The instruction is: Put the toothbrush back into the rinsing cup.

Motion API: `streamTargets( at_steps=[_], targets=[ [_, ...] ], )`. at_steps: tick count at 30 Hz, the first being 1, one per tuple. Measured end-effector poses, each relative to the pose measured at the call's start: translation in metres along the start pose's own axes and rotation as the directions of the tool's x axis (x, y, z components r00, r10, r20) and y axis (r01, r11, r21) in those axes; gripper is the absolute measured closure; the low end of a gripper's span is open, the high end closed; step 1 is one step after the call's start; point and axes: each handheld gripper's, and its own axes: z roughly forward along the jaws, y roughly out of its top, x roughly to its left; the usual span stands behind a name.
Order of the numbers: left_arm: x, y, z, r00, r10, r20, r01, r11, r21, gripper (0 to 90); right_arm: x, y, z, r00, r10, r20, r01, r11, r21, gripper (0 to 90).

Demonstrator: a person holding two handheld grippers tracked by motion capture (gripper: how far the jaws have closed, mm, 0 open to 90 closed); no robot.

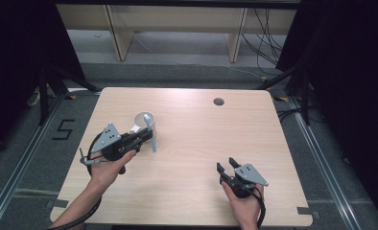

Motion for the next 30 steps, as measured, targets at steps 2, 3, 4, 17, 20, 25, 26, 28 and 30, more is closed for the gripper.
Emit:
streamTargets(
  at_steps=[2,3,4,17,20,25,26,28,30],
  targets=[
    [0.002,0.000,-0.002,1.0000,-0.001,-0.005,0.001,1.0000,-0.002,83.8,0.000,0.000,0.000,1.0000,-0.002,-0.003,0.002,1.000,-0.003,48.5],
    [0.003,0.000,-0.003,1.0000,-0.004,-0.008,0.004,1.0000,-0.002,83.8,-0.001,0.000,0.000,1.0000,-0.006,0.001,0.006,1.000,-0.005,48.5],
    [0.003,0.001,-0.004,0.9999,-0.003,-0.010,0.003,1.0000,-0.001,83.8,-0.001,0.000,0.000,1.0000,-0.006,0.001,0.006,1.000,-0.005,48.5],
    [0.014,0.005,-0.015,0.9990,0.011,-0.042,-0.011,0.9999,-0.005,83.8,-0.001,-0.001,0.002,1.0000,-0.008,-0.003,0.008,1.000,-0.013,48.6],
    [0.015,0.005,-0.016,0.9990,0.010,-0.044,-0.010,0.9999,-0.006,83.8,-0.001,-0.002,0.000,0.9999,0.002,0.015,-0.002,1.000,-0.001,48.6],
    [0.018,0.006,-0.017,0.9987,0.006,-0.051,-0.006,0.9999,-0.012,83.8,-0.001,-0.002,0.001,0.9997,0.023,0.003,-0.023,1.000,0.000,48.7],
    [0.019,0.006,-0.017,0.9987,0.003,-0.051,-0.004,0.9999,-0.015,83.8,0.000,-0.002,0.001,0.9997,0.025,0.003,-0.025,1.000,0.000,48.7],
    [0.020,0.007,-0.018,0.9985,0.002,-0.056,-0.002,0.9999,-0.016,83.8,-0.001,-0.002,0.002,0.9998,0.018,0.004,-0.018,1.000,-0.006,48.7],
    [0.021,0.007,-0.019,0.9981,0.000,-0.062,-0.001,0.9998,-0.018,83.8,-0.002,-0.001,0.001,0.9999,-0.005,0.013,0.005,1.000,-0.004,48.7]
  ],
)
